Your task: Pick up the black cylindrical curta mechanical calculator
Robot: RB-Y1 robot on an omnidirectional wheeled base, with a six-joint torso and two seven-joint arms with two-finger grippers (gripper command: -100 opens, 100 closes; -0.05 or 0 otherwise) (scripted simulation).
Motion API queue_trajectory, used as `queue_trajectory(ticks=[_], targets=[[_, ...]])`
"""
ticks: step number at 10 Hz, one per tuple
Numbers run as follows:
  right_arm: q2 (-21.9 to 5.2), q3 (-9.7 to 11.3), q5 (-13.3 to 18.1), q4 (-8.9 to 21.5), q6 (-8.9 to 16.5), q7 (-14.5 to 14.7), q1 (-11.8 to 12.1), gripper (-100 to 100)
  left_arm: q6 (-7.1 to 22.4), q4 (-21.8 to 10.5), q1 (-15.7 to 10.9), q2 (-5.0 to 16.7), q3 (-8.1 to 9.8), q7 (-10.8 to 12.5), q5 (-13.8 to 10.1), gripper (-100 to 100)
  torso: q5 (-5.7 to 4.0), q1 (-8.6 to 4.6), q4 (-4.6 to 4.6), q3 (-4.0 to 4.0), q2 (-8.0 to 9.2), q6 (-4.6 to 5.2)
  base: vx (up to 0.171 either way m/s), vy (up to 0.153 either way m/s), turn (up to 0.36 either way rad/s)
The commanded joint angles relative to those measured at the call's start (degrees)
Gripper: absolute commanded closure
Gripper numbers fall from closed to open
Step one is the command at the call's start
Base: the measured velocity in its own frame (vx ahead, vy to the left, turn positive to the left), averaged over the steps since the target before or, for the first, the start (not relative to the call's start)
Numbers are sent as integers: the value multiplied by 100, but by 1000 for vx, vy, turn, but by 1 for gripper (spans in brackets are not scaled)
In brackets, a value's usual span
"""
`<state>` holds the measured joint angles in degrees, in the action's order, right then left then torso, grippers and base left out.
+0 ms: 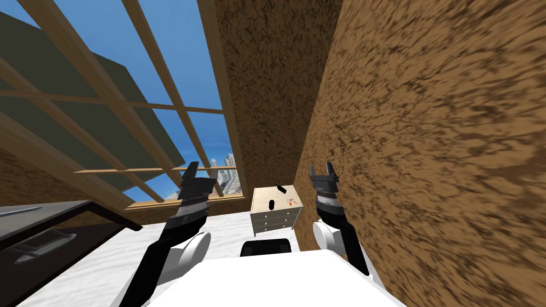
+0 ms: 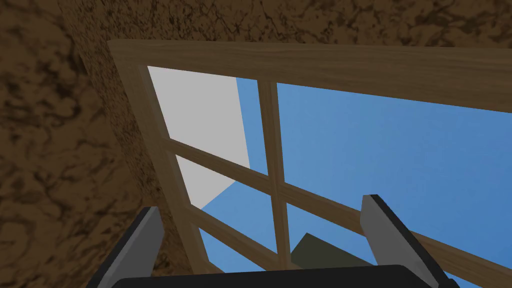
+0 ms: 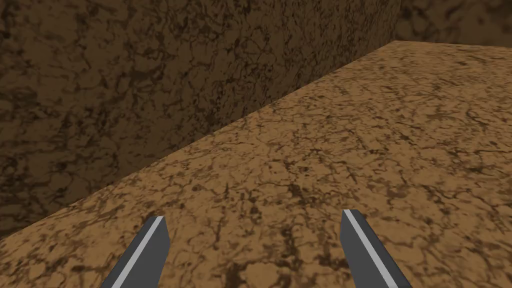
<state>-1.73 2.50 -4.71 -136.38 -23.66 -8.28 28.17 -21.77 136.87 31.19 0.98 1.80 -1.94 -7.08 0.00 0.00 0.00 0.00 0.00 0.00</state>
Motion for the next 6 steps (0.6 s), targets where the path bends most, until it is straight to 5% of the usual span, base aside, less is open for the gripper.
queue_trajectory(ticks=[1,6], targets=[[-207,51,209,189,37,78,79,-100,0,0,0,0,0,0,0,0,0,0,0,0,0,0,-32,-21,73],[-559,207,877,786,153,305,305,-100,0,0,-1,0,0,0,0,0,-2,-9,4,11,19,-1,-51,-22,104]])
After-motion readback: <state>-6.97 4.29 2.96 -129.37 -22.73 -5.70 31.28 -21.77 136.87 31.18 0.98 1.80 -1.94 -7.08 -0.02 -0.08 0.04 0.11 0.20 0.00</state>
